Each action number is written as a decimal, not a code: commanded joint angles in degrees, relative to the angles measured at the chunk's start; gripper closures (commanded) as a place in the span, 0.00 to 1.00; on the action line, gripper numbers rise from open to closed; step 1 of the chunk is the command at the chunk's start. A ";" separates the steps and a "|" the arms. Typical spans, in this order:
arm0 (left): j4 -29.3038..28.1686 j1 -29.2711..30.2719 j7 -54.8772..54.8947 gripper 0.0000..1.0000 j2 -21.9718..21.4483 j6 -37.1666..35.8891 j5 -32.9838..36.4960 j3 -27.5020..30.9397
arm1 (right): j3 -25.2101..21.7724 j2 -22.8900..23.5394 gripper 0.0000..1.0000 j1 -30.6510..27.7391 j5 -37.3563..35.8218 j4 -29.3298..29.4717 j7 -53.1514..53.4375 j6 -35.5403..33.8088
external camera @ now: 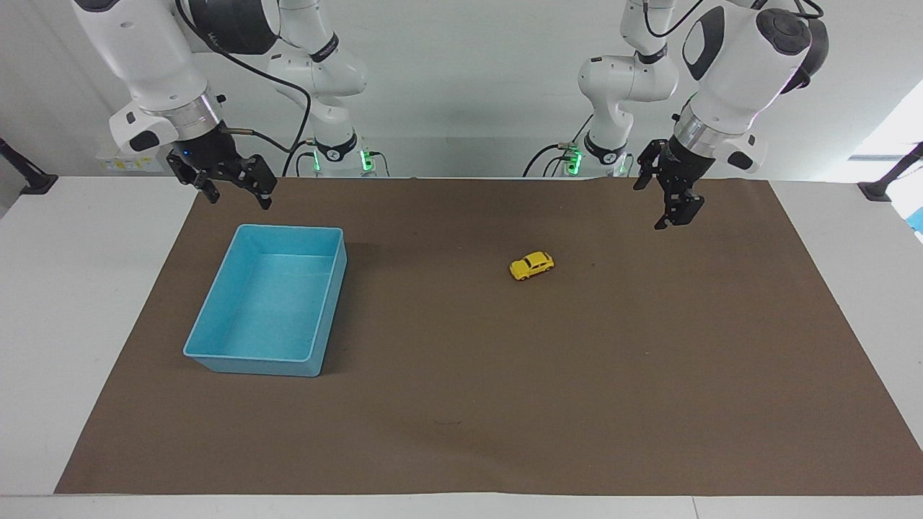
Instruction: Wind up and store yellow beetle car
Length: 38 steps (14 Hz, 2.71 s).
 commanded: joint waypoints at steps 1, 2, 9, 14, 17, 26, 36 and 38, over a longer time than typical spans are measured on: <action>-5.29 -2.87 -8.36 0.00 -1.64 5.57 -0.77 0.66 | -0.67 -0.86 0.00 -0.07 1.36 -0.62 -1.20 -0.35; -6.25 -3.68 -9.16 0.00 -1.55 6.71 -0.86 0.75 | -0.67 -0.86 0.00 -0.07 1.36 -0.62 -1.20 -0.35; -15.21 -10.09 -17.78 0.00 -0.49 17.16 -0.68 0.75 | -0.67 -0.86 0.00 0.02 1.36 -0.62 -1.20 -0.44; -19.52 -17.56 -24.27 0.00 6.10 29.19 -0.68 0.75 | -0.67 -0.86 0.00 0.02 1.36 -0.62 -1.20 -0.35; -21.99 -20.73 -24.64 0.00 9.69 35.00 -0.68 0.83 | -0.67 -0.86 0.00 0.02 1.36 -0.62 -1.20 -0.35; -24.98 -22.58 -24.46 0.28 11.99 39.59 0.81 0.92 | -0.67 -0.86 0.00 0.02 1.36 -0.62 -1.20 -0.35; -26.74 -21.44 -22.62 1.00 11.90 40.56 1.69 1.01 | -0.67 -0.86 0.00 -0.07 1.36 -0.62 -1.12 -0.35; -28.14 -19.69 -21.39 1.00 11.38 40.56 1.78 1.10 | -0.67 -0.86 0.00 -0.07 1.36 -0.62 -1.20 -0.35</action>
